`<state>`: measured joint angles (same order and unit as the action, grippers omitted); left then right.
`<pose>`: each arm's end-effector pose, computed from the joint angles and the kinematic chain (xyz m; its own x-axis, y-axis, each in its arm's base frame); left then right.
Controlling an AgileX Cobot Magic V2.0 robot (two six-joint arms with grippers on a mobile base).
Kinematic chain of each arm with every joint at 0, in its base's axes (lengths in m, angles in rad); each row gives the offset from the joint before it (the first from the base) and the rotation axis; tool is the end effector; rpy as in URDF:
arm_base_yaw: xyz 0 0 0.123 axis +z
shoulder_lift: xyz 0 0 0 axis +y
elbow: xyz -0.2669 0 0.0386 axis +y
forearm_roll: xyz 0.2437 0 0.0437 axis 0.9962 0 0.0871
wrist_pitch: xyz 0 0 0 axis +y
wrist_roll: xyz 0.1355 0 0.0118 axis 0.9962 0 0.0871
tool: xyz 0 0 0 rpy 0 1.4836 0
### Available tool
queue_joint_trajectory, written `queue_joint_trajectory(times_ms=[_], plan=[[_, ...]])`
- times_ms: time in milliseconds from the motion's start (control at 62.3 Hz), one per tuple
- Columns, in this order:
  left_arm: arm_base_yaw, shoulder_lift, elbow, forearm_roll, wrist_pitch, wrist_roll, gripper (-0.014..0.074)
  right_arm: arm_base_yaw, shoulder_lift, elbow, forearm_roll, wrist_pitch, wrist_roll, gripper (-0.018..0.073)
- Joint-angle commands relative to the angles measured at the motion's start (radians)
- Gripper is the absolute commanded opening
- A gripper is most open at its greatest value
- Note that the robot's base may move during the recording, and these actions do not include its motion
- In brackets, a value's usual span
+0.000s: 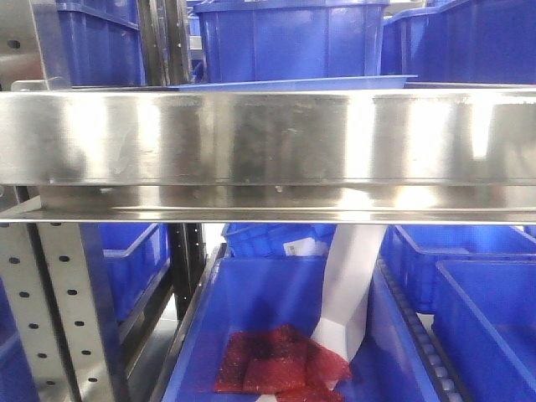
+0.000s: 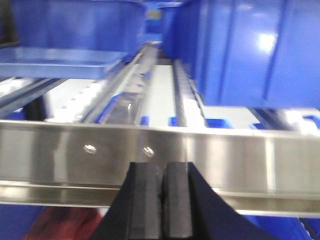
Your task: Grab blue tray and place on right shelf
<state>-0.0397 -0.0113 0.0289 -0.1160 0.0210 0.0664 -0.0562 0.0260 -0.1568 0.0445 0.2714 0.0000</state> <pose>0.1129 -0.0048 0.2046 0.0465 -0.0514 -0.9976 0.0445 0.9978 -0.0494 0.1058 -0.0043 0.2364 -0.0511 0.0458 -0.9976 0.0465 0.9980 0.0434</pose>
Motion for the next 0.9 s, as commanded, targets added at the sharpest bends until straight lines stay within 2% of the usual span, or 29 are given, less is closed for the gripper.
queue_joint_trajectory(times_ms=[0,128,883], plan=[[0.000,-0.014,0.029,-0.008,-0.094,0.002,-0.0048,-0.027,-0.041,0.048,0.030,-0.168,-0.011,0.0057],[0.000,-0.014,0.029,-0.008,-0.094,0.002,-0.0048,-0.027,-0.056,0.168,0.030,-0.285,-0.010,0.0057],[0.000,-0.012,0.029,-0.008,-0.094,0.002,-0.0048,-0.027,-0.056,0.163,0.030,-0.265,-0.010,0.0057]])
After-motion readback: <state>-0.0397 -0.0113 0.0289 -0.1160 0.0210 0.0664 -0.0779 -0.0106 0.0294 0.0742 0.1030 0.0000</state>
